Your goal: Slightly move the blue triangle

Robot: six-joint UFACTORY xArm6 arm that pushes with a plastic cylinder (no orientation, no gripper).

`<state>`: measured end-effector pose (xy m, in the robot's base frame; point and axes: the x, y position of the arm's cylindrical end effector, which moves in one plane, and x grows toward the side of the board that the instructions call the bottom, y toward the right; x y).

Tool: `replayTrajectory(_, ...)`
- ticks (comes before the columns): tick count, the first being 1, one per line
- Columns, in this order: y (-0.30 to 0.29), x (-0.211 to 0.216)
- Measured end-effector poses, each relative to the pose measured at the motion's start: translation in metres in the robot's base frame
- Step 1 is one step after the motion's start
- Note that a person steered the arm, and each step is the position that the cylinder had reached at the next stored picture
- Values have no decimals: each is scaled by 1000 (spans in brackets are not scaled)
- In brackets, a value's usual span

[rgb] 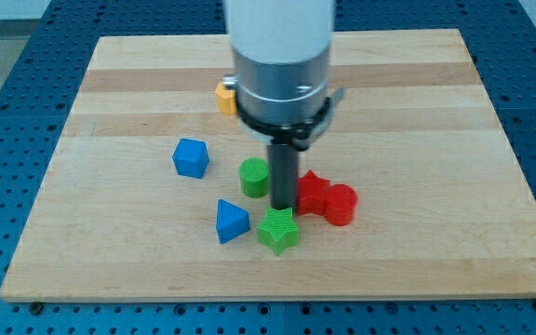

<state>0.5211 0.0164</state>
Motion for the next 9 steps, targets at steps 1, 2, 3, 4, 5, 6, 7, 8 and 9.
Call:
replayTrajectory(1, 13, 0)
replayTrajectory(2, 13, 2)
replayTrajectory(3, 1, 2)
replayTrajectory(4, -35, 2)
replayTrajectory(5, -65, 3)
replayTrajectory(6, -89, 6)
replayTrajectory(7, -102, 6)
replayTrajectory(8, -110, 6)
replayTrajectory(9, -127, 2)
